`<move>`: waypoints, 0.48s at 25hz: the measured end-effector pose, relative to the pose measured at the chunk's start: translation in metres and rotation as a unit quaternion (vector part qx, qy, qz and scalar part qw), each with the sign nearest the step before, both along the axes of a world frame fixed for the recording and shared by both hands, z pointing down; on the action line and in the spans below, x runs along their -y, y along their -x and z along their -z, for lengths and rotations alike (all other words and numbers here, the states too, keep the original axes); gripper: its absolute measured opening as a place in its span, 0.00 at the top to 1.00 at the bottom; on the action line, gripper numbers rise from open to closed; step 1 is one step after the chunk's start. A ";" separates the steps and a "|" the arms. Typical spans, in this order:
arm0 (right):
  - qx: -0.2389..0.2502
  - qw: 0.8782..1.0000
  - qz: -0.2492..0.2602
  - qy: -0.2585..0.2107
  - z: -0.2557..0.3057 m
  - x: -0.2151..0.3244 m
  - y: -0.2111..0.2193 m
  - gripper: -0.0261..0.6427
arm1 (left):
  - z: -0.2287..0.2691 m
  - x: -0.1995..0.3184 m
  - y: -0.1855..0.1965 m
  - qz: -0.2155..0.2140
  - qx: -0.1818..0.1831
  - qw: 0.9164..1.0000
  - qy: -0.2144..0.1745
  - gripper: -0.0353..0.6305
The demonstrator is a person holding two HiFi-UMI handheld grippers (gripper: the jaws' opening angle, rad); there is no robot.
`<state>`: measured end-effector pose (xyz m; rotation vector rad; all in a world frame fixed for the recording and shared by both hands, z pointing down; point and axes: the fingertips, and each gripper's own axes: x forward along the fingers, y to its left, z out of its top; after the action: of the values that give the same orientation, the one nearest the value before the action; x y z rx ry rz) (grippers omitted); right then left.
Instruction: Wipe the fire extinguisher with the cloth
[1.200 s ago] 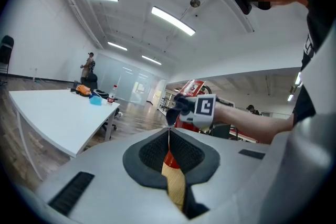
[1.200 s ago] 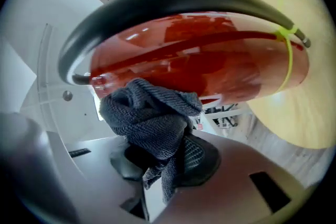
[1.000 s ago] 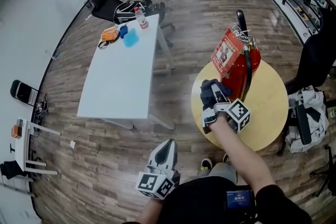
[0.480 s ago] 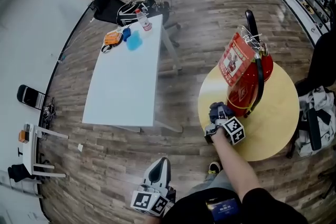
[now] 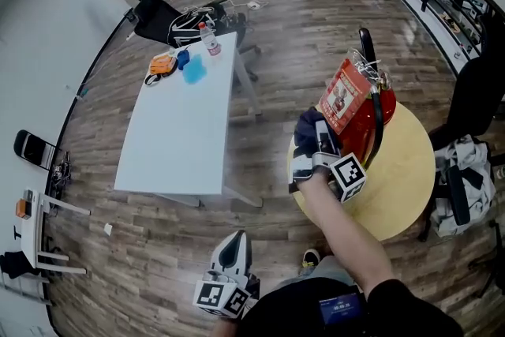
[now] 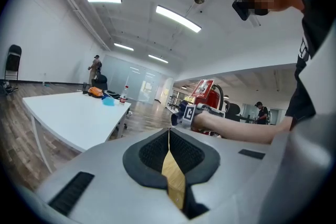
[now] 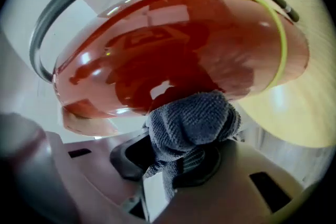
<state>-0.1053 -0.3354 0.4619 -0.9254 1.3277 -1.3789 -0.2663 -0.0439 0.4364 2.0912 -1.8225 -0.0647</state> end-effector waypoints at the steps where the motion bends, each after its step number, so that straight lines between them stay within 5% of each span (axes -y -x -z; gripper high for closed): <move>1: 0.014 1.000 0.001 -0.015 0.022 0.000 -0.001 0.82 | 0.004 0.001 -0.001 -0.001 -0.002 1.000 -0.008 0.91; 6: 0.039 0.996 0.042 -0.072 0.107 -0.009 0.005 0.82 | 0.023 0.005 -0.003 -0.010 -0.007 0.999 -0.045 0.91; 12: -0.003 0.989 0.100 -0.111 0.130 -0.022 0.007 0.82 | 0.020 0.004 -0.007 -0.010 -0.028 0.998 -0.056 0.91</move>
<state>-0.1122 -0.3132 0.3318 -0.6608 1.5770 -1.3433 -0.2593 -0.0480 0.4167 2.1615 -1.8025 -0.2231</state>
